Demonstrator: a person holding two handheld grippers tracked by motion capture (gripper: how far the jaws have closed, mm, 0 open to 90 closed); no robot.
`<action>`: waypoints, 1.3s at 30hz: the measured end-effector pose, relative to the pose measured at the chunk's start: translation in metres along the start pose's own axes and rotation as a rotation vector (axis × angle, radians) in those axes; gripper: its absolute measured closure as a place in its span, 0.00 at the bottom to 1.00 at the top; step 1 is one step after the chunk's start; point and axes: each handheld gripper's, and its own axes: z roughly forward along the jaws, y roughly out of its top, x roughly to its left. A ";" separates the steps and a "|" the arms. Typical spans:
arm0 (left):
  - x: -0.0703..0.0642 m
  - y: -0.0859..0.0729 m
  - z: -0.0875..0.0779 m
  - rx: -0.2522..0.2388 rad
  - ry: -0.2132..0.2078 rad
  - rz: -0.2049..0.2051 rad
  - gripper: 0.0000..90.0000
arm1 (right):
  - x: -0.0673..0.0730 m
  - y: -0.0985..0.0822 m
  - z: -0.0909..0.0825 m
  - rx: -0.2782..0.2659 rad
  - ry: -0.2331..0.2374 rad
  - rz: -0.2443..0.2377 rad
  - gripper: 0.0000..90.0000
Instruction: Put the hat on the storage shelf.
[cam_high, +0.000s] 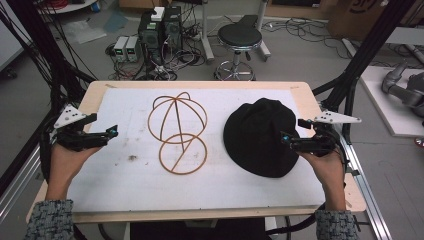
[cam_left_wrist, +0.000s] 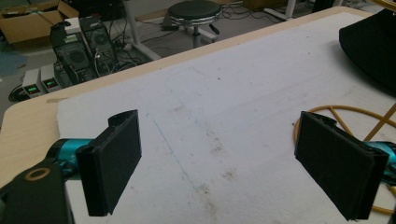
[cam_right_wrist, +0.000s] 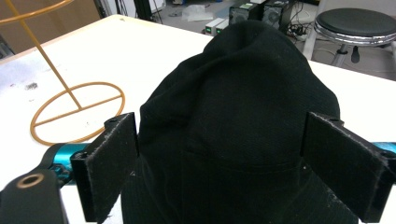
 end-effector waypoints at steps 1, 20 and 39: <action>0.000 0.000 0.000 0.000 0.000 0.000 0.17 | 0.000 0.000 0.000 0.002 -0.002 -0.001 0.13; -0.001 0.004 -0.002 -0.016 0.003 -0.003 0.17 | 0.007 -0.003 0.009 -0.027 -0.027 0.002 0.13; -0.002 0.010 -0.003 -0.032 -0.007 0.000 0.17 | -0.005 0.025 0.039 -0.130 -0.108 0.038 0.16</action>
